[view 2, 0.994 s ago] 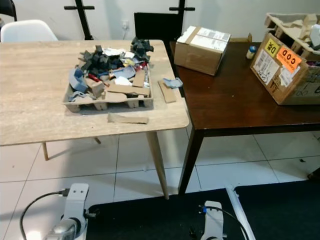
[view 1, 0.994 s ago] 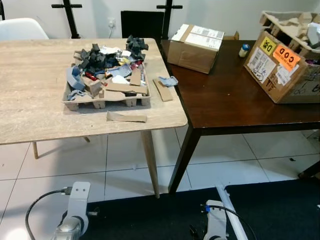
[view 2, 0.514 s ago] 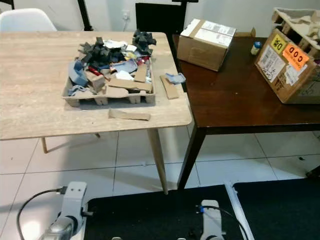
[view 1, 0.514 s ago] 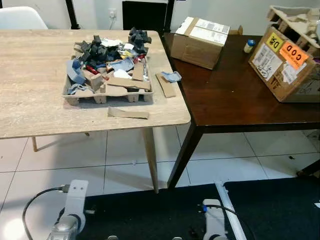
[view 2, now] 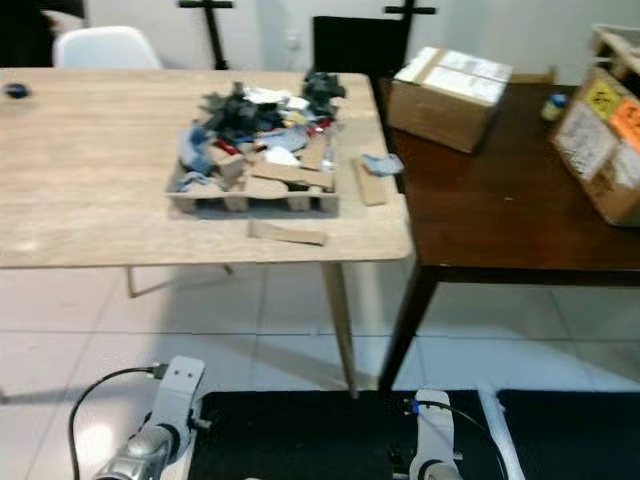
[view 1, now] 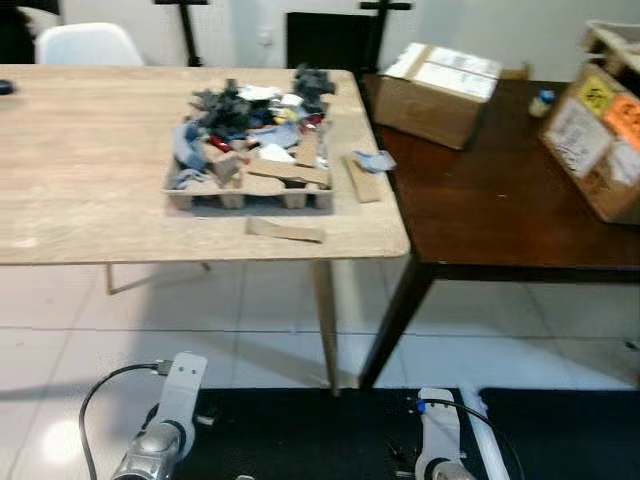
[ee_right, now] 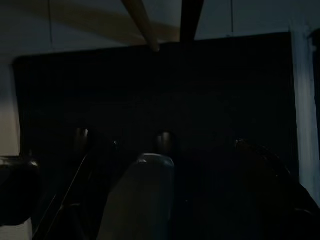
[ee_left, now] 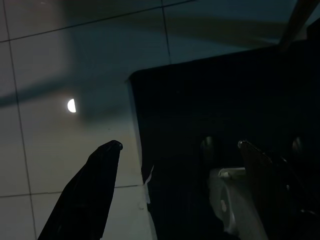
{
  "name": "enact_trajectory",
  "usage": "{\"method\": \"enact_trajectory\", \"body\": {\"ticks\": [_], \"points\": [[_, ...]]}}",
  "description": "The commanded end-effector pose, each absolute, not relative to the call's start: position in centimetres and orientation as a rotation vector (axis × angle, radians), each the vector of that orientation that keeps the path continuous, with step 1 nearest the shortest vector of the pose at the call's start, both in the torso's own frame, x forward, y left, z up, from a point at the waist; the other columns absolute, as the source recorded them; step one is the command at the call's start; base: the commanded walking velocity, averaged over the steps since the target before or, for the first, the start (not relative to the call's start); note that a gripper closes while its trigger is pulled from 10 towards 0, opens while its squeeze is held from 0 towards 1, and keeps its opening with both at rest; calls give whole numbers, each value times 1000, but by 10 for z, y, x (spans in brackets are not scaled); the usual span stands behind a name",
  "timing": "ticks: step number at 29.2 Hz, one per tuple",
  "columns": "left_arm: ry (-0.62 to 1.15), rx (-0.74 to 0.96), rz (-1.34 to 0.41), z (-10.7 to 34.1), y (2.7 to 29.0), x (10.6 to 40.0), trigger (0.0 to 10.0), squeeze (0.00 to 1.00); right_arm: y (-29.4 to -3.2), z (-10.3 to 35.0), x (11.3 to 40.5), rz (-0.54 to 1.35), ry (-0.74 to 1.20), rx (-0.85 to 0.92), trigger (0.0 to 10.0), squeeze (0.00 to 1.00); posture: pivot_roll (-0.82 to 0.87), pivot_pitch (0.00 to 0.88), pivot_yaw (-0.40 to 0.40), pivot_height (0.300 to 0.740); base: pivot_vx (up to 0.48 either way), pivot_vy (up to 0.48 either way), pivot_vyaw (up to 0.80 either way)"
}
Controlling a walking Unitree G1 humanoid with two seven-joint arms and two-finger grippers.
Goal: Picking trash to rubbish bin
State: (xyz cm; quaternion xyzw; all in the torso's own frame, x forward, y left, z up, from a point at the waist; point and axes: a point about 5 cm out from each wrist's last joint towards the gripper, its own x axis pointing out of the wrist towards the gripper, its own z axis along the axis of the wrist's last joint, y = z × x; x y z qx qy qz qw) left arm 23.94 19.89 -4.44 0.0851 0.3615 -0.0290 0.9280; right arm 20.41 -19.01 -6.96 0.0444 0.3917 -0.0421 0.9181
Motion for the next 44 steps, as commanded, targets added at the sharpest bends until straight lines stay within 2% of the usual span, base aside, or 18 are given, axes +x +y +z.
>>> {"method": "enact_trajectory", "body": {"ticks": [1,14,33,38,44], "points": [[773,161,-59,-49,197,235,10000,0,-195,-77,190,-119,852,103,10000,0,59,134,-15,740,0,0,0],[783,107,-19,-50,197,234,10000,0,-201,-77,187,-125,860,92,10000,0,41,136,-24,740,0,0,0],[774,62,4,-50,193,236,10000,0,-205,-75,191,-102,848,65,10000,0,26,131,-41,740,0,-468,0],[771,25,17,-49,193,237,10000,0,-205,-74,191,-98,845,64,10000,0,26,134,-42,740,0,52,0],[769,27,13,-49,193,238,10000,0,-205,-74,191,-97,844,63,10000,0,25,137,-44,740,0,480,0]]}}
